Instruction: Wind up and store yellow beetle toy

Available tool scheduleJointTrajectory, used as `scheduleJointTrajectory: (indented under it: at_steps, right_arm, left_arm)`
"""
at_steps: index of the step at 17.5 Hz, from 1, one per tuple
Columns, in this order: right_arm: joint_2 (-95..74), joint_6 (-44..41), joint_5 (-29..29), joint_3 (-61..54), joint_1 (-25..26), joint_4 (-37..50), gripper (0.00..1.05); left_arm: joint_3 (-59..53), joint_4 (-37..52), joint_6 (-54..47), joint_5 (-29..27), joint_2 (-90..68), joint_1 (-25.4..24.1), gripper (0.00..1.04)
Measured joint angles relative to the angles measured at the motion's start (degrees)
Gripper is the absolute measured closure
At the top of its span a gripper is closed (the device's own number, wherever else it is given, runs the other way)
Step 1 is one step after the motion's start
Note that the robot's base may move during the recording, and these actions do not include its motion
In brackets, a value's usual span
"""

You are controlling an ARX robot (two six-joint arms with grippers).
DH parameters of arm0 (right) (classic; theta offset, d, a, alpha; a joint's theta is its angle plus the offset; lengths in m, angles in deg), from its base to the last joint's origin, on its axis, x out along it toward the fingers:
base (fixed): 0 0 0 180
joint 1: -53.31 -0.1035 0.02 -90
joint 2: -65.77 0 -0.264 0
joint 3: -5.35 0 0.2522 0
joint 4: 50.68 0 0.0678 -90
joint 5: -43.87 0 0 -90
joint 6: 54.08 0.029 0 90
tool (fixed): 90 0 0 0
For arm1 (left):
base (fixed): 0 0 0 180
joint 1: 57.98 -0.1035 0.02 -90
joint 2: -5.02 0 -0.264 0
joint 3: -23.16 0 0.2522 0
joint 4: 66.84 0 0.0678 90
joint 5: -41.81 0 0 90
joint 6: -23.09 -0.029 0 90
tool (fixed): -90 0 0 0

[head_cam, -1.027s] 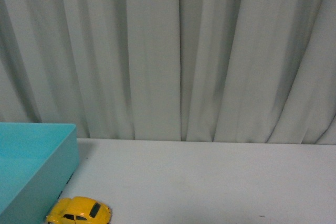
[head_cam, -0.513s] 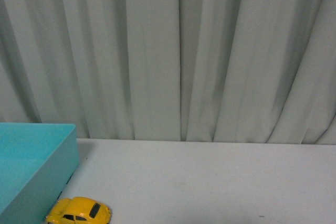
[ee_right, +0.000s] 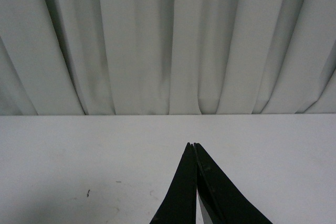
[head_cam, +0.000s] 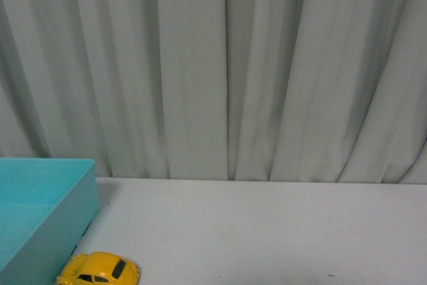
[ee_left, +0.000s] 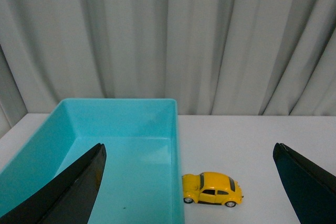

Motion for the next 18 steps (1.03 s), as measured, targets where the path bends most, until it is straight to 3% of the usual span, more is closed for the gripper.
scheduleJointTrajectory:
  at_steps: [2, 9, 10, 11, 12, 13, 14, 18]
  right_arm:
    - [0.1, 0.0, 0.0, 0.0, 0.0, 0.5, 1.03]
    - [0.1, 0.0, 0.0, 0.0, 0.0, 0.5, 0.21]
    - [0.1, 0.0, 0.0, 0.0, 0.0, 0.5, 0.09]
    - [0.1, 0.1, -0.1, 0.0, 0.0, 0.5, 0.05]
    - [0.1, 0.1, 0.1, 0.0, 0.0, 0.6, 0.07]
    - [0.1, 0.1, 0.0, 0.0, 0.0, 0.5, 0.07]
    - [0.1, 0.1, 0.0, 0.0, 0.2, 0.5, 0.07]
    - [0.1, 0.1, 0.0, 0.0, 0.2, 0.5, 0.07]
  left_arm:
    - [0.0, 0.0, 0.0, 0.0, 0.0, 0.0, 0.07]
    - [0.0, 0.0, 0.0, 0.0, 0.0, 0.0, 0.07]
    - [1.4, -5.0, 1.9, -3.3, -1.1, 1.1, 0.07]
    - [8.7, -17.9, 12.5, -17.2, -12.8, 9.4, 0.07]
    - [14.4, -19.8, 21.5, -25.6, -22.0, 15.3, 0.07]
    - [18.8, -14.9, 27.6, -31.7, -27.5, 18.2, 0.07]
    - [23.8, -7.9, 29.1, -34.3, -33.6, 18.1, 0.07]
    - [34.4, 11.3, 15.3, -23.9, -61.2, 12.3, 0.07]
